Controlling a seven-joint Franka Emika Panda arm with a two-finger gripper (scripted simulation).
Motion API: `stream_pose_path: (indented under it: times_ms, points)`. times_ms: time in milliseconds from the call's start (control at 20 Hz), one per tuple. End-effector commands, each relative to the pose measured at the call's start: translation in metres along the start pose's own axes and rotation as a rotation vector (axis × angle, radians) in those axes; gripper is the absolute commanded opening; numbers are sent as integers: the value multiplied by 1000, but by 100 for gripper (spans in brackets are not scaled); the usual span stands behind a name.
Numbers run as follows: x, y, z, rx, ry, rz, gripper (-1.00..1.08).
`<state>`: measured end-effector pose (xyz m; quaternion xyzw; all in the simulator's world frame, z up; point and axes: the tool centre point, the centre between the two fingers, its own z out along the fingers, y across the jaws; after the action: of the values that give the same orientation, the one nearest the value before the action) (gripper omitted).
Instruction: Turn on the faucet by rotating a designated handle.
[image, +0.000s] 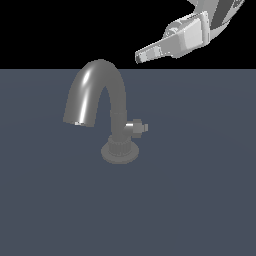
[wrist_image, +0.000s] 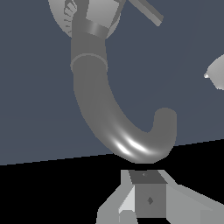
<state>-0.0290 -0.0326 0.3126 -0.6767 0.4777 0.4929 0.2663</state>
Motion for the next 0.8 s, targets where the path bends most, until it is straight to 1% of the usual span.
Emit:
stream_pose_path:
  times_ms: [0, 500, 750]
  points:
    - [17, -3, 0, 40, -63, 63, -100]
    - [85, -4, 14, 205, -321, 325, -100]
    - [111, 0, 26, 271, -425, 431, -100]
